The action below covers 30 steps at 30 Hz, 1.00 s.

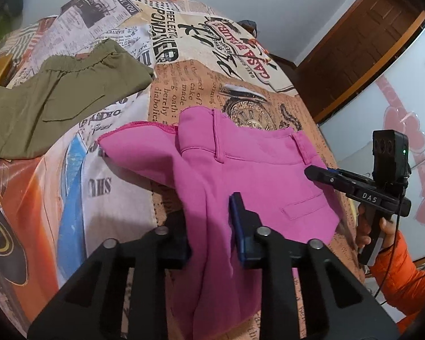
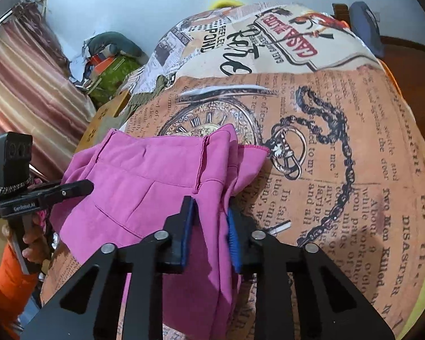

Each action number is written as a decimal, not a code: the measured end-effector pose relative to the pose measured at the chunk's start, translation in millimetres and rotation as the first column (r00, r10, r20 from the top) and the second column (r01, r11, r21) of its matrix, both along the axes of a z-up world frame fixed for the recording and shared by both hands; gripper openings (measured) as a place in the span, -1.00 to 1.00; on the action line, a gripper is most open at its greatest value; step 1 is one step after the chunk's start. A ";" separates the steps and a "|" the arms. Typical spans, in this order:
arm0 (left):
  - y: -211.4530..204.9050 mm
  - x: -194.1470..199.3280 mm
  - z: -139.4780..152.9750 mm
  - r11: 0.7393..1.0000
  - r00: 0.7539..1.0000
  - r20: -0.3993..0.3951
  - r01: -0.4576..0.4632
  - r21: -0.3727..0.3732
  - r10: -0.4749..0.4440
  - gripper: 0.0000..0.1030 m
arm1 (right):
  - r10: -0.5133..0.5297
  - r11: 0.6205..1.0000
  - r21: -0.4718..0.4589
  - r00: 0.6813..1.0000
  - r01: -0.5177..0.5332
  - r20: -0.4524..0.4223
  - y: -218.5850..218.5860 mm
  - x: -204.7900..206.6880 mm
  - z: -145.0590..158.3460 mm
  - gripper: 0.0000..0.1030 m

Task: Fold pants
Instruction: 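Close both grippers on the pink pants waistband, then lift the pink pants with both grippers and carry them toward the bed head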

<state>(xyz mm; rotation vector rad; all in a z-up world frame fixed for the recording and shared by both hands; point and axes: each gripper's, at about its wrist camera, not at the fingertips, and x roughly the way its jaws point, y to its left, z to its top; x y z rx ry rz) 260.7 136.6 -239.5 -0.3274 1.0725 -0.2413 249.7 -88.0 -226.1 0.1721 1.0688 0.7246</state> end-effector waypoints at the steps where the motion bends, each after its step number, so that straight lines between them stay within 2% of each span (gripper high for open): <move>1: -1.7 -1.1 3.5 1.000 1.000 0.009 0.004 0.010 -0.004 -0.62 | 0.001 1.000 -0.003 1.000 -0.001 0.008 1.0 -0.5 2.8 -0.70; 8: -22.3 -11.5 38.2 0.992 0.994 0.099 0.029 0.127 -0.041 -0.70 | 0.010 1.000 0.003 0.997 -0.011 0.078 5.6 -6.6 30.1 -0.75; 16: -15.2 -21.8 76.8 0.993 0.987 0.159 0.011 0.116 -0.029 -0.70 | 0.015 1.000 0.024 0.987 -0.019 0.162 13.2 -15.9 70.5 -0.75; 19: -11.4 -25.4 91.4 0.991 0.981 0.191 0.004 0.133 -0.030 -0.70 | 0.019 0.999 0.023 0.979 -0.024 0.203 20.5 -17.3 85.0 -0.76; 22: -7.5 -25.6 102.8 0.987 0.975 0.218 -0.001 0.158 -0.034 -0.70 | 0.024 0.999 0.023 0.973 -0.031 0.231 28.4 -16.5 95.2 -0.76; 30: 24.6 -20.9 120.1 0.985 0.965 0.261 -0.052 0.166 0.007 -0.70 | 0.050 0.998 0.022 0.961 -0.059 0.273 59.2 -4.2 110.3 -0.76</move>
